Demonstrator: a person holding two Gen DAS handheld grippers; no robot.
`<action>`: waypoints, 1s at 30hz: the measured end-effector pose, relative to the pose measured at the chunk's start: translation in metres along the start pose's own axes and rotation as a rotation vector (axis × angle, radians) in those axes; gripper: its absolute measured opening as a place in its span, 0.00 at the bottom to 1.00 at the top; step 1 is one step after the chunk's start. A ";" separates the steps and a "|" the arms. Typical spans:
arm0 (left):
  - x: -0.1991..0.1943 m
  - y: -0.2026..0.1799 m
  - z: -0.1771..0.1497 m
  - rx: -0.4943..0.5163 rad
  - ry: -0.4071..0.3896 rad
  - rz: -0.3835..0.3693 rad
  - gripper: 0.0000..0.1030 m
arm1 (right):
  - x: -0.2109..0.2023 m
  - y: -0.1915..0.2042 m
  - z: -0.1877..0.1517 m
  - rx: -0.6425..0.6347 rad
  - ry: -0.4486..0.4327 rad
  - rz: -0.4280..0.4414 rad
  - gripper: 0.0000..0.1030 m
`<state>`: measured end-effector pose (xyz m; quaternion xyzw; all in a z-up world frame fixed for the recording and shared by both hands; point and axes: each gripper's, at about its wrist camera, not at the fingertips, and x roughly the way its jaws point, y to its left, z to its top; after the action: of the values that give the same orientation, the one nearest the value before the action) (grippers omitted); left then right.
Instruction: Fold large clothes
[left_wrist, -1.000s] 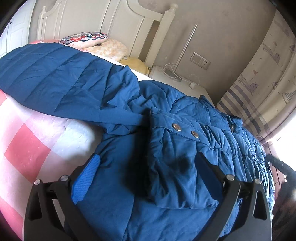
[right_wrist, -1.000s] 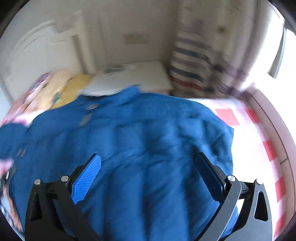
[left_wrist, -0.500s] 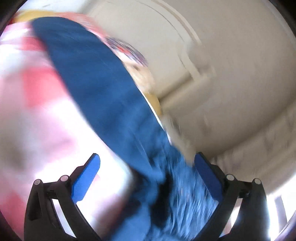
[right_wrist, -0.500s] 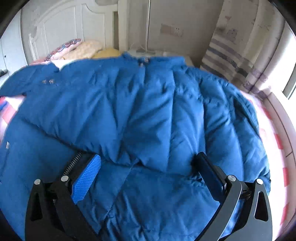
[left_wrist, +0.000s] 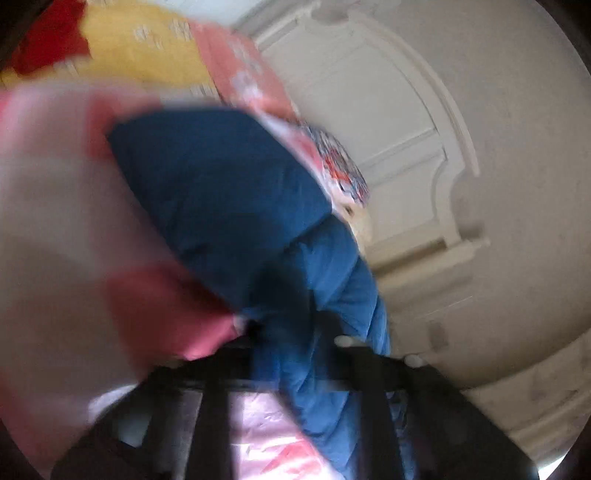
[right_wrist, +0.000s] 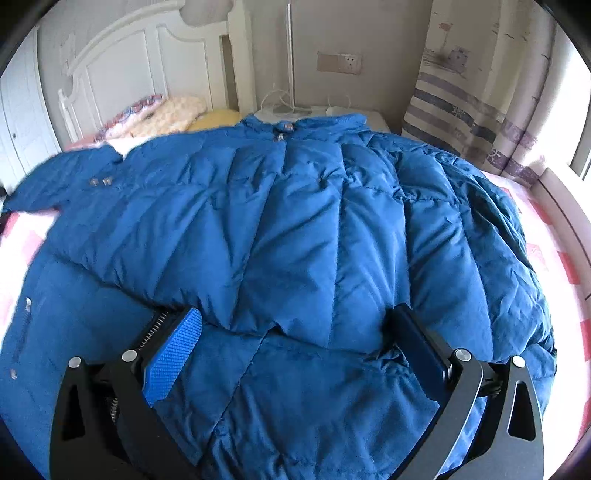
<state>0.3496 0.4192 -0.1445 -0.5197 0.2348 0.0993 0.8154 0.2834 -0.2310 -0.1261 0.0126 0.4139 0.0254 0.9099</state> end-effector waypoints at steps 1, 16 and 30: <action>-0.004 -0.002 -0.004 0.006 -0.020 -0.004 0.06 | -0.004 -0.003 0.000 0.023 -0.021 0.015 0.95; -0.021 -0.280 -0.399 1.147 0.300 -0.351 0.08 | -0.081 -0.113 -0.030 0.593 -0.460 0.060 0.95; -0.050 -0.261 -0.411 1.226 0.292 -0.305 0.98 | -0.073 -0.135 -0.038 0.692 -0.419 0.037 0.95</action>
<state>0.2970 -0.0589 -0.0552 0.0046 0.2809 -0.2416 0.9288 0.2117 -0.3701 -0.1026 0.3305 0.2034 -0.1024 0.9159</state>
